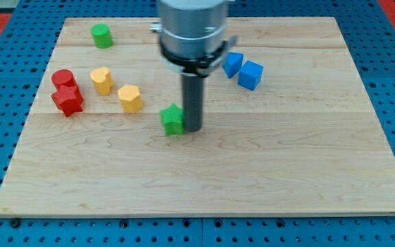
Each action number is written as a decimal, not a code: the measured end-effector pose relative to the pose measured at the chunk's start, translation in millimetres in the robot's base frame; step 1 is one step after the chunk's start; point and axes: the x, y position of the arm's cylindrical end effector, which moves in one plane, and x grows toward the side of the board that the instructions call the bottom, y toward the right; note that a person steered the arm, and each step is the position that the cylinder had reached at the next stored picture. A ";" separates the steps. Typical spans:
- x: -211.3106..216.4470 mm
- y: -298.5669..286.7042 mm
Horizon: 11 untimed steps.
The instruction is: Slide the green star closer to green circle
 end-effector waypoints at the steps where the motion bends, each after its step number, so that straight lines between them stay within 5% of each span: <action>1: 47.7 -0.9; 3: -31.6 -32.1; 4: -31.5 -17.1; 6: -134.0 -79.0; 7: -140.6 -62.8; 9: -79.4 -16.5; 11: -125.2 8.8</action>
